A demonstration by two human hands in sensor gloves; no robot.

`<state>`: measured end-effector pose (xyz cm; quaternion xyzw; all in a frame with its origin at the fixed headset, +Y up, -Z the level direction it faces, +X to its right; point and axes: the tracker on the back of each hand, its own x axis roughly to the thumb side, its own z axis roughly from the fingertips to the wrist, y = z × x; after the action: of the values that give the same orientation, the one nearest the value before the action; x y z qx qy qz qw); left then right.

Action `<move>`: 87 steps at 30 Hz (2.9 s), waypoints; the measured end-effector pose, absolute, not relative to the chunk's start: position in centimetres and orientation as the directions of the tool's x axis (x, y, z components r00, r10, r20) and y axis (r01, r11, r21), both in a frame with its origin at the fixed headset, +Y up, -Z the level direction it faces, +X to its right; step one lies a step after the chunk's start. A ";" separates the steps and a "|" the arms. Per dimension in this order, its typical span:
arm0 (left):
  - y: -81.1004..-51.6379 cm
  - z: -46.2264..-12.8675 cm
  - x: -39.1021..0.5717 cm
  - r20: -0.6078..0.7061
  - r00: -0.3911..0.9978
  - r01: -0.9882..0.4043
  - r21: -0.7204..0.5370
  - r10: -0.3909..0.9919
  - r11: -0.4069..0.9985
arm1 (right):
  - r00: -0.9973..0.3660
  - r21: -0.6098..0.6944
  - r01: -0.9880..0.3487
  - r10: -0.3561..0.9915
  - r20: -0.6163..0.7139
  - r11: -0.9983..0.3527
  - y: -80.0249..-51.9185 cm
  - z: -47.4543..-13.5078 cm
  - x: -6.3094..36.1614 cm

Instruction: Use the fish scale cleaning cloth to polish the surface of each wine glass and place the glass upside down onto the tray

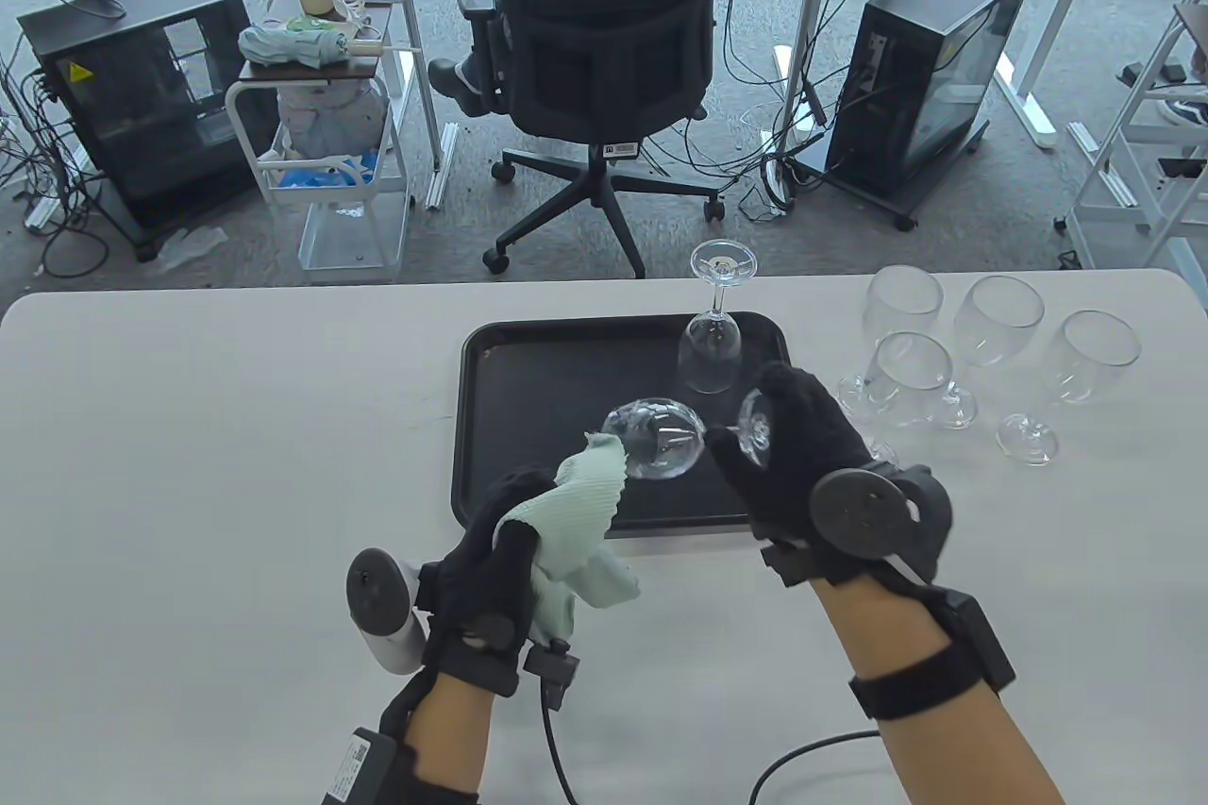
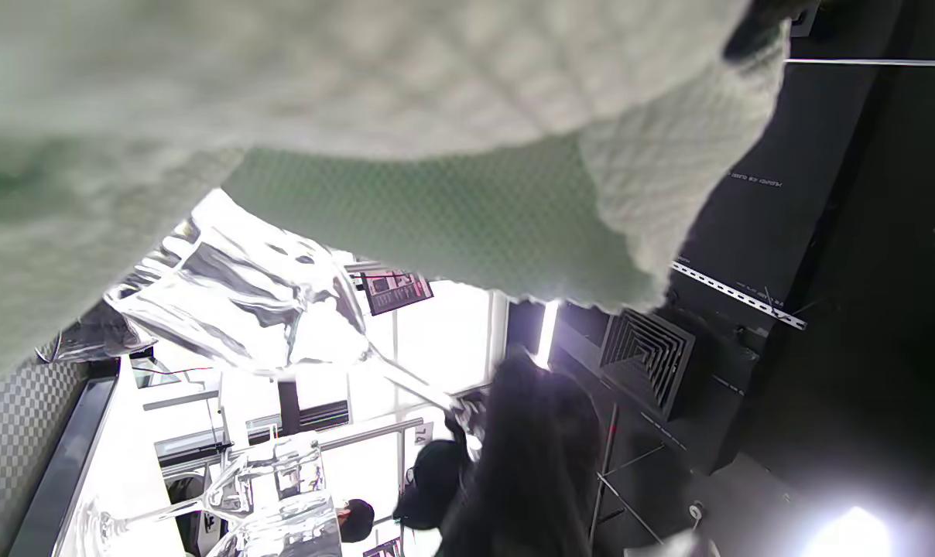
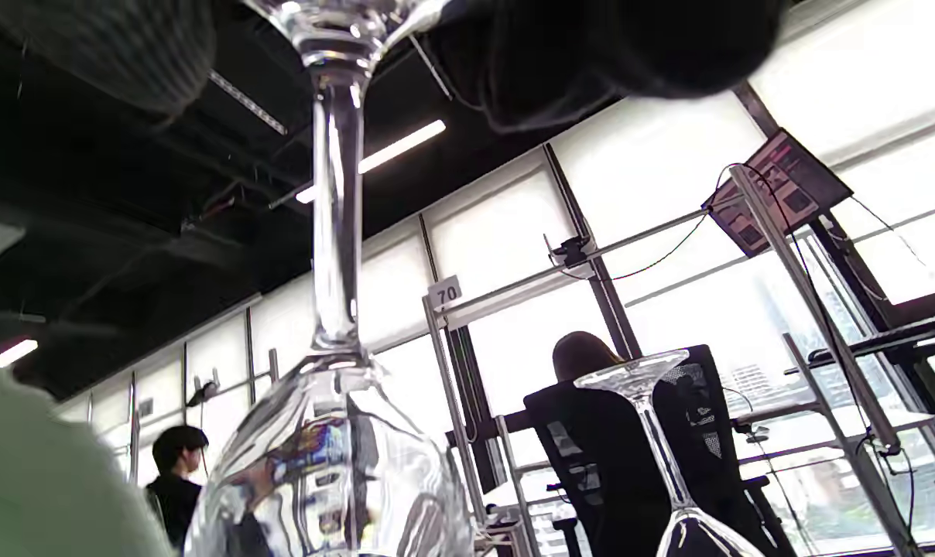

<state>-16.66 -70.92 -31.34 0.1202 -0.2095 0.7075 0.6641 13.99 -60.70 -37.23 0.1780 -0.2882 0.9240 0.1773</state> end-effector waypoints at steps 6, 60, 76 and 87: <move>-70.8 -31.3 -16.8 0.441 -0.103 -0.988 -0.148 0.891 -0.042 | -0.954 -0.453 -0.126 -0.019 0.300 -0.883 -62.7 -44.4 6.2; -71.2 -31.6 -17.0 0.409 -0.113 -0.989 -0.131 0.905 -0.064 | -0.606 -0.224 -0.656 0.680 -0.413 -0.721 -76.0 -37.9 32.7; -71.0 -31.6 -17.4 0.425 -0.111 -0.990 -0.125 0.898 -0.064 | -0.337 -0.344 -0.744 0.766 -0.547 -0.573 -77.7 -45.0 32.1; -71.1 -31.5 -17.2 0.422 -0.108 -0.990 -0.124 0.900 -0.061 | -0.604 -0.301 -0.717 0.776 -0.181 -0.629 -73.7 -41.0 31.7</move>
<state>-17.19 -71.06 -31.54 0.1168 -0.1930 0.7188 0.6576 31.74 -73.72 -40.97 -0.1485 -0.0990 0.8901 0.4193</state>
